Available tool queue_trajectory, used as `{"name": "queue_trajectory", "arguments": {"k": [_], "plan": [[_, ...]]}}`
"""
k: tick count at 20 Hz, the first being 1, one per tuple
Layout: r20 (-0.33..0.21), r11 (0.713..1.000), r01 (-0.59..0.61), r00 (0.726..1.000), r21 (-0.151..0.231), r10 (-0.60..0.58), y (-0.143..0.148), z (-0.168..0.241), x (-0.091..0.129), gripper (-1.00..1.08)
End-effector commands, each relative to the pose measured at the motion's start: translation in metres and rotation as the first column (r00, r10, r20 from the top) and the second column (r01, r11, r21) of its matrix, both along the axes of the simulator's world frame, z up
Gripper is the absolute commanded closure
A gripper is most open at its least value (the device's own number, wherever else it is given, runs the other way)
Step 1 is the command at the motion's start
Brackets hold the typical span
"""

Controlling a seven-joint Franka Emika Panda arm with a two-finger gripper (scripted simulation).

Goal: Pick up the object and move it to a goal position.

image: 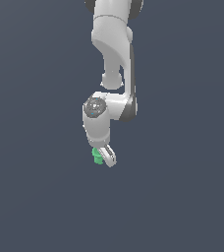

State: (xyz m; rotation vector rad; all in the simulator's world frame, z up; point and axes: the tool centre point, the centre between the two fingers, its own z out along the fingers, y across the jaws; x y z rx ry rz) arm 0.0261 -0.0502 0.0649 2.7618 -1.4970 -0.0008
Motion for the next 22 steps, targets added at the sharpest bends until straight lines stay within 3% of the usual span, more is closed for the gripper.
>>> {"name": "queue_trajectory", "arguments": {"k": [1, 10, 22], "plan": [[0.001, 1.000, 0.000, 1.000, 0.000, 0.000, 0.002, 0.005, 0.000, 1.08], [0.001, 1.000, 0.000, 1.000, 0.001, 0.000, 0.022, 0.051, -0.008, 1.08], [0.001, 1.000, 0.001, 1.000, -0.001, -0.001, 0.076, 0.176, -0.027, 1.08]]}}
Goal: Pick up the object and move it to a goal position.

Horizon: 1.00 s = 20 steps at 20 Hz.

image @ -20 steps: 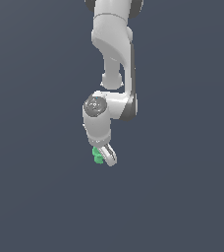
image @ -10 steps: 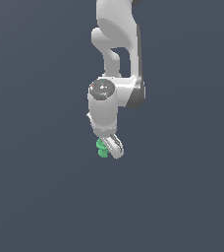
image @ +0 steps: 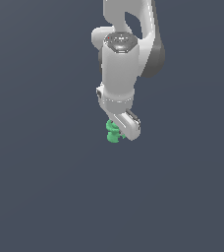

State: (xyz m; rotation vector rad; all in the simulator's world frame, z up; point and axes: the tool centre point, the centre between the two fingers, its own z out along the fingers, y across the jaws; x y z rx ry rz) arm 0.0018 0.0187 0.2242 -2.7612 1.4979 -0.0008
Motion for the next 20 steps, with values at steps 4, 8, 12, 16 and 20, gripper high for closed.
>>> {"name": "queue_trajectory", "arguments": {"k": [4, 8, 12, 16, 20], "plan": [[0.000, 1.000, 0.001, 1.000, -0.001, -0.001, 0.024, 0.057, -0.008, 1.08], [0.000, 1.000, 0.001, 1.000, -0.002, -0.001, 0.039, 0.090, -0.012, 1.08], [0.000, 1.000, 0.000, 1.000, -0.001, 0.000, 0.049, 0.113, -0.014, 1.08], [0.000, 1.000, 0.000, 1.000, -0.001, 0.000, 0.055, 0.126, -0.015, 1.08], [0.000, 1.000, 0.000, 1.000, -0.001, 0.000, 0.057, 0.130, -0.015, 1.08]]}}
